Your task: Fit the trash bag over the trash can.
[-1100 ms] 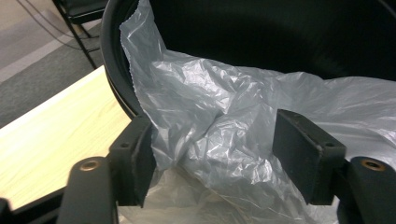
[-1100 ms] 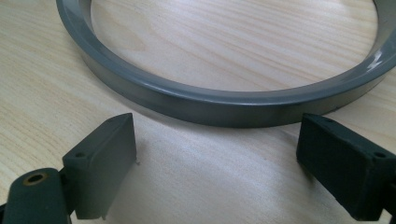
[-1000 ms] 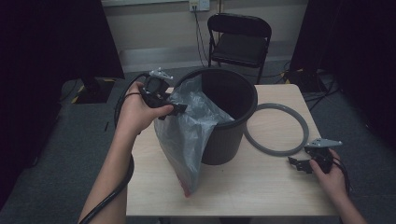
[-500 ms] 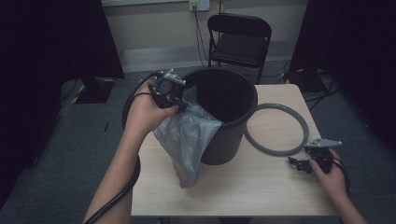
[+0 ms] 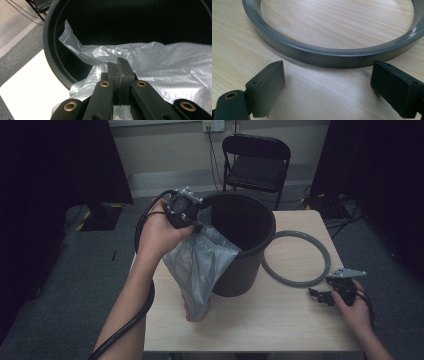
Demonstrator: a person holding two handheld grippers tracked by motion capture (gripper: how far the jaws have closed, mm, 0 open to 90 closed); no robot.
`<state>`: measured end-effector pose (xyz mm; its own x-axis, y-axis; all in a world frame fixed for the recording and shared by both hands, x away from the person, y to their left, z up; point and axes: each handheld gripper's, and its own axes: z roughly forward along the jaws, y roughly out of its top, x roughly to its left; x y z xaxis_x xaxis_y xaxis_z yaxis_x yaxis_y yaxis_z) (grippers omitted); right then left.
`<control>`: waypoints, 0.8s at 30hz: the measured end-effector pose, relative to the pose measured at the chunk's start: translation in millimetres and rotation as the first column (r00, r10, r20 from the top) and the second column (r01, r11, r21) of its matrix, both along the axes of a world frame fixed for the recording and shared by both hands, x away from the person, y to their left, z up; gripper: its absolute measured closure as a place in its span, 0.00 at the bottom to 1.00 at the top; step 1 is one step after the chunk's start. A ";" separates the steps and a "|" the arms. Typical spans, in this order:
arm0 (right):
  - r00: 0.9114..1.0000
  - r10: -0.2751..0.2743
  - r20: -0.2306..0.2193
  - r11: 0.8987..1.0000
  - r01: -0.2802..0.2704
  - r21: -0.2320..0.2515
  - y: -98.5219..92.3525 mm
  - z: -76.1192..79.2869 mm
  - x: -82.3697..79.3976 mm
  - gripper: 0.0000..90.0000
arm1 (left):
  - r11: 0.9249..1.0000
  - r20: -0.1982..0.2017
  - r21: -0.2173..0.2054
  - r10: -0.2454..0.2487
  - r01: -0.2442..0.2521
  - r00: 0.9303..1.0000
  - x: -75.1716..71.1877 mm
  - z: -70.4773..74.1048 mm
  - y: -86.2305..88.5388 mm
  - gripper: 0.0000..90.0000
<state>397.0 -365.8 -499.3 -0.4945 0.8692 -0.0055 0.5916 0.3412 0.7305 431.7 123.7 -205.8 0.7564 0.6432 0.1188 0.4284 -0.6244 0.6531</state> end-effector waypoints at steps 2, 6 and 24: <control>1.000 0.000 0.000 1.000 0.000 0.000 0.0 0.0 0.0 0.13 | 1.000 0.002 -0.018 0.005 -0.005 1.000 2.2 4.6 -1.6 1.00; 1.000 0.001 -0.001 1.000 -0.001 0.000 0.0 0.0 0.0 0.13 | 0.999 0.009 -0.050 0.009 -0.009 1.000 7.7 12.4 -5.5 1.00; 1.000 0.007 0.001 1.000 -0.007 0.000 -0.6 0.0 0.0 0.13 | 0.998 0.001 -0.068 -0.002 0.002 1.000 40.7 3.2 -57.8 1.00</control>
<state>397.0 -366.4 -499.3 -0.5005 0.8657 -0.0056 0.5888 0.3452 0.7309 472.3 65.8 -202.6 0.7577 0.6482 0.0756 0.4267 -0.5798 0.6941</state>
